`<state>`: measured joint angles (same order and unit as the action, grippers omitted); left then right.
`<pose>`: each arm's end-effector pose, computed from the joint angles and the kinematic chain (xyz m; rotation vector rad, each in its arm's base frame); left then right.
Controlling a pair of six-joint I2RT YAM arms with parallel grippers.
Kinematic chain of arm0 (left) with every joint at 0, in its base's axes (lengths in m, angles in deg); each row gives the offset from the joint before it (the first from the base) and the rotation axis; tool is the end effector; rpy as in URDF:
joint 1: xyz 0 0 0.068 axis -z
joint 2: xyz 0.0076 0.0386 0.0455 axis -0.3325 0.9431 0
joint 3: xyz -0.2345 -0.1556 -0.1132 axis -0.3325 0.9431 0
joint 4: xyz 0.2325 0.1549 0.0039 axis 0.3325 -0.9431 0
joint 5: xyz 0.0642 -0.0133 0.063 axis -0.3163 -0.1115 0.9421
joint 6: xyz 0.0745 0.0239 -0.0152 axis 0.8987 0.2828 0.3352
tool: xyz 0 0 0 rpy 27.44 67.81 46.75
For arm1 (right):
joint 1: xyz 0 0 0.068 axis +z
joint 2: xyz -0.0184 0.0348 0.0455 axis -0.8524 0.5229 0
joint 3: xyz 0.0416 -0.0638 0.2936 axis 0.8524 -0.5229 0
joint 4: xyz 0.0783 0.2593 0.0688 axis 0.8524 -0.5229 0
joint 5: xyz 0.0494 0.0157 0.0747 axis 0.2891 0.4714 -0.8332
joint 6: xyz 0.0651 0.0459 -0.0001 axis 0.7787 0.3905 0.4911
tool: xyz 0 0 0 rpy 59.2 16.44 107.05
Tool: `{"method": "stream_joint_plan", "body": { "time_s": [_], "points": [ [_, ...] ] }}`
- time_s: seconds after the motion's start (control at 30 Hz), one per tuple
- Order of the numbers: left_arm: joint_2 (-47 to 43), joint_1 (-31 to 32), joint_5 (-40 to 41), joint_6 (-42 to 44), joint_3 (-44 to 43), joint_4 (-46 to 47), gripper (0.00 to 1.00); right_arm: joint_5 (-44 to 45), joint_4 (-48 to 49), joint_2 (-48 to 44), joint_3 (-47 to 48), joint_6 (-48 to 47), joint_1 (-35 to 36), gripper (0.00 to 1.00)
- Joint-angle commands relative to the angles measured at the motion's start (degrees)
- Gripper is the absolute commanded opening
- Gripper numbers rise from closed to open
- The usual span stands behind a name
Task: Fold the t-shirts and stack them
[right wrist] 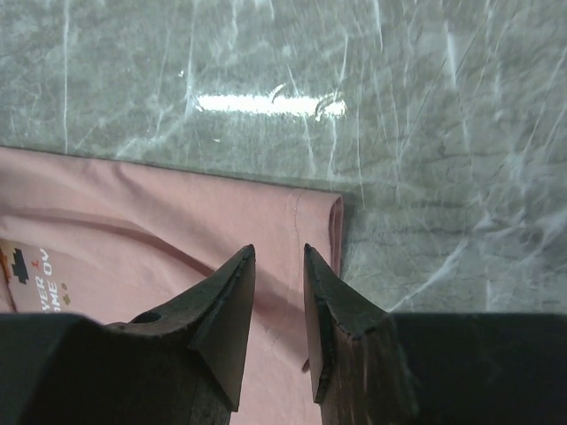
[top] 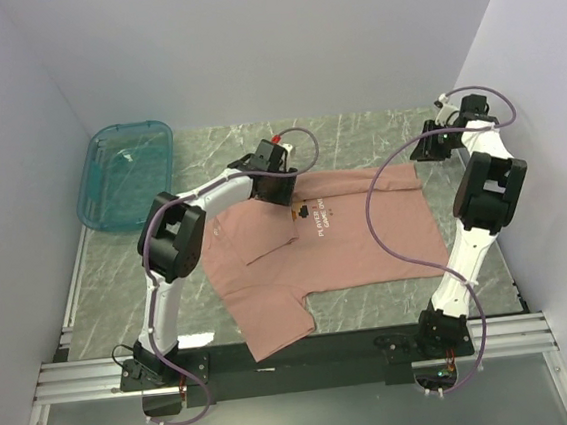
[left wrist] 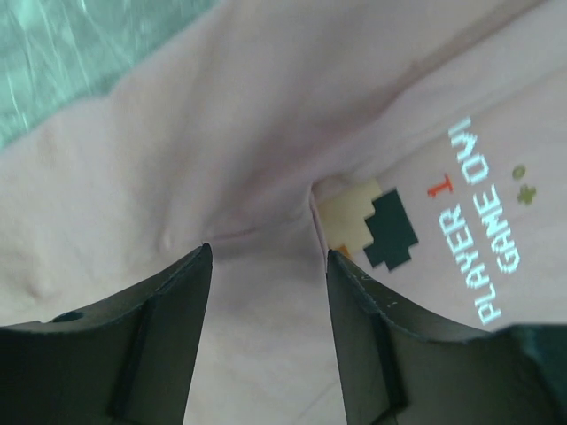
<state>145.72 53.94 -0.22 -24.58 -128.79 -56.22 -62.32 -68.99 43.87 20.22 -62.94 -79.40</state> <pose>0.4325 -0.3005 0.1709 0.4561 2.5088 -0.3905 0.5133 -0.1542 0.1941 0.0445 2.4245 0.5634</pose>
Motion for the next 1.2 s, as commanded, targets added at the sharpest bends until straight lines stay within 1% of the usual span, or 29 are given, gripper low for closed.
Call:
{"method": "stream_joint_plan", "body": {
  "time_s": [0.0, 0.23, 0.33, 0.43, 0.47, 0.53, 0.57, 0.63, 0.8, 1.17],
  "points": [
    [1.87, 0.63, 0.75, -0.70, -4.15, -0.32, 0.59, -0.99, -0.82, 0.18, 2.15, 1.13, -0.08, 0.36],
    [4.33, 1.51, 1.54, -1.14, -6.53, -0.84, 0.55, -0.20, -0.21, 1.15, 2.77, 2.18, 0.01, 0.36],
    [5.30, 1.60, 1.89, -1.05, -7.14, -1.20, 0.50, 0.51, 0.23, 1.94, 3.21, 3.41, 0.10, 0.36],
    [5.74, 1.69, 1.54, -1.06, -7.23, -1.02, 0.38, 1.03, 0.58, 2.90, 4.08, 4.46, 0.19, 0.35],
    [5.74, 1.69, 1.10, -0.97, -7.15, -1.02, 0.29, 1.21, 0.76, 3.34, 4.52, 4.64, 0.19, 0.35],
    [5.83, 1.69, 0.75, -0.71, -6.97, -1.20, 0.19, 1.82, 0.76, 3.87, 4.96, 5.43, 0.27, 0.35],
    [5.57, 1.69, 0.49, -0.70, -6.88, -1.02, 0.11, 2.00, 0.76, 4.31, 5.40, 5.87, 0.27, 0.35],
    [5.04, 1.77, 0.22, -0.62, -5.92, -0.50, 0.06, 2.61, 0.76, 4.66, 5.75, 6.22, 0.27, 0.35],
    [3.54, 1.77, -0.74, -0.35, -4.34, 0.03, 0.03, 3.32, 1.02, 5.28, 6.02, 7.02, 0.27, 0.35],
    [2.40, 1.69, -2.86, -0.62, -3.54, 0.56, 0.03, 5.34, -1.09, 7.56, 8.57, 7.28, 1.68, 0.33]
  ]
}}
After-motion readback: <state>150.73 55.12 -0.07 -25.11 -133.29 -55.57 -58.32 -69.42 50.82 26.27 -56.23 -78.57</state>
